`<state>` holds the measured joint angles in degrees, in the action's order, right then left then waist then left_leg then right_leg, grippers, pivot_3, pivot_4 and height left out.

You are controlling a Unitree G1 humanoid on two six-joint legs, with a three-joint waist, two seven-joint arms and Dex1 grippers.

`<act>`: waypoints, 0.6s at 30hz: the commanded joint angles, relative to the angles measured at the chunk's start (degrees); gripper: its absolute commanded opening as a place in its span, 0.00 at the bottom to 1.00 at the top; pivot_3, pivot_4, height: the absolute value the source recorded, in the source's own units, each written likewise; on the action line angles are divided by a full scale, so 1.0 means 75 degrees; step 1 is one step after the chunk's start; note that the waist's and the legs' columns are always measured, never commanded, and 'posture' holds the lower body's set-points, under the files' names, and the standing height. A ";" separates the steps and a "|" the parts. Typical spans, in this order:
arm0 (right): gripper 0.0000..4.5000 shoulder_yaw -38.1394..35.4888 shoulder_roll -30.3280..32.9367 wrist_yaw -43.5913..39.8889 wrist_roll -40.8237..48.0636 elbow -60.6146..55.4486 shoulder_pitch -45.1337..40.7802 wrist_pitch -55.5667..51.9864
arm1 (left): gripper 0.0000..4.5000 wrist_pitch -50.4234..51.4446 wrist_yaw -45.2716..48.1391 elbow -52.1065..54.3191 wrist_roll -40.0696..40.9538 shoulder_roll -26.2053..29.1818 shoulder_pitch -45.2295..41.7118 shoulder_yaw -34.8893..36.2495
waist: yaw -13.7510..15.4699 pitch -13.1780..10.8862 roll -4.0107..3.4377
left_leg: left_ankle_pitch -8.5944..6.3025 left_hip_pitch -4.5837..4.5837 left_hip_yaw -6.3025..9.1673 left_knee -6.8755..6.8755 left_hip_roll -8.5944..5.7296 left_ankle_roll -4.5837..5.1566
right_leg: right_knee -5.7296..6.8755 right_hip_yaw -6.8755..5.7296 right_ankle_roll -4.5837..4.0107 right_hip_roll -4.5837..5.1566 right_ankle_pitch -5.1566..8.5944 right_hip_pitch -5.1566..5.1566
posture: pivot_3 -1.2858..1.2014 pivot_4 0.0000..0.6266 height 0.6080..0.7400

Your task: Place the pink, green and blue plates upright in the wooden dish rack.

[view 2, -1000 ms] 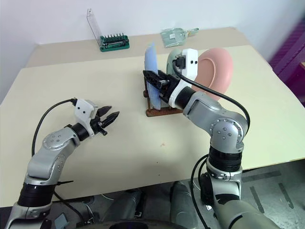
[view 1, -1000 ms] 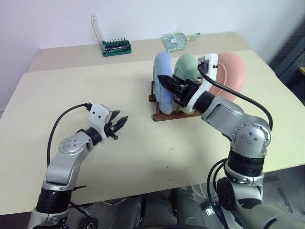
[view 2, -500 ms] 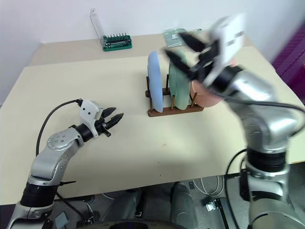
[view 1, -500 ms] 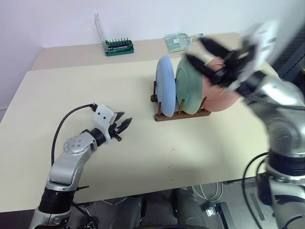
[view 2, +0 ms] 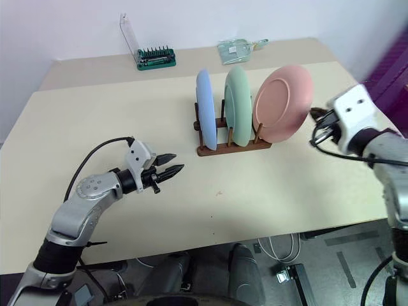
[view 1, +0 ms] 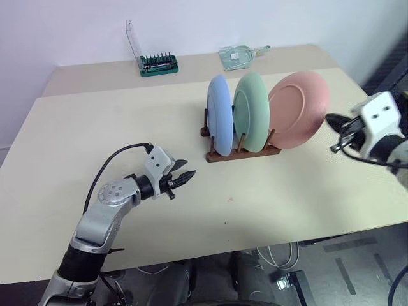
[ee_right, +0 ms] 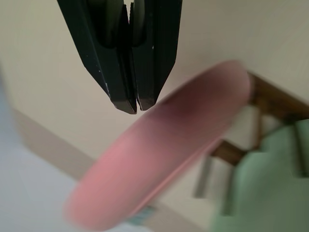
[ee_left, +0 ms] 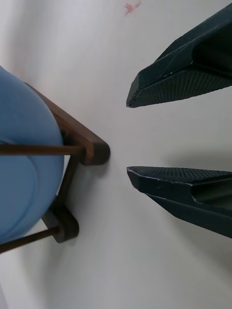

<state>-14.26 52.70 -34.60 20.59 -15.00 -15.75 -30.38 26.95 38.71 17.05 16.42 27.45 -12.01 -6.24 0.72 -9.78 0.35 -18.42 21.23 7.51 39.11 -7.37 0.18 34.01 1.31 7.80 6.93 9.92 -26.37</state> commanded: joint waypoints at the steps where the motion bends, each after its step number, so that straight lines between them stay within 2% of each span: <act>1: 0.01 -0.0217 -0.0113 -0.0139 0.0364 -0.0456 -0.0517 -0.0024 | 0.44 -0.0107 -0.0017 0.0239 0.0022 0.0063 0.0031 0.0154 | 0.0012 -0.0001 -0.0001 | 0.0000 0.0001 0.0000 0.0001 -0.0001 0.0000 | 0.0000 0.0001 0.0000 0.0000 0.0000 -0.0001 | 0.52 0.24 0.99; 8: 0.01 -0.0461 0.0068 0.0106 -0.0171 0.0033 -0.0358 -0.0062 | 0.44 -0.0065 -0.0127 0.0406 -0.0001 0.0037 0.0208 0.0160 | 0.0030 -0.0001 0.0004 | -0.0001 0.0003 0.0009 0.0002 -0.0003 0.0000 | -0.0002 -0.0001 -0.0001 0.0000 0.0000 0.0002 | 0.52 0.24 0.99; 11: 0.01 -0.0967 0.0157 -0.0094 -0.0446 0.0456 0.0669 0.0189 | 0.44 -0.0322 -0.0418 0.0122 -0.0255 0.0036 0.0217 0.0338 | 0.0070 0.0000 0.0004 | 0.0000 0.0004 0.0013 0.0001 -0.0003 0.0000 | -0.0002 -0.0002 -0.0001 0.0000 0.0000 0.0001 | 0.52 0.24 0.99; 14: 0.01 -0.1519 -0.0152 -0.0334 -0.0322 0.0717 0.1633 0.0587 | 0.44 -0.0640 -0.1111 -0.0746 -0.0573 -0.0007 0.0195 0.0893 | 0.0149 0.0001 0.0000 | -0.0001 0.0000 0.0010 -0.0001 -0.0003 0.0000 | -0.0004 -0.0002 -0.0001 -0.0001 0.0000 0.0004 | 0.52 0.24 0.99; 18: 0.01 -0.1932 -0.0712 -0.0342 -0.0005 0.0868 0.2140 0.0933 | 0.44 -0.1201 -0.1370 -0.1667 -0.0660 0.0169 0.0355 0.1659 | 0.0067 0.0007 -0.0012 | 0.0002 -0.0016 -0.0007 -0.0004 0.0004 -0.0004 | 0.0003 0.0010 -0.0006 -0.0007 -0.0004 0.0004 | 0.52 0.24 0.99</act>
<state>-25.68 48.01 -37.16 19.28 -7.81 0.20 -25.89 20.59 29.23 5.97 11.81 27.41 -9.76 2.64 1.22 -9.72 0.26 -18.40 21.10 7.47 39.06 -7.33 0.14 34.03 1.38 7.75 6.88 9.89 -26.32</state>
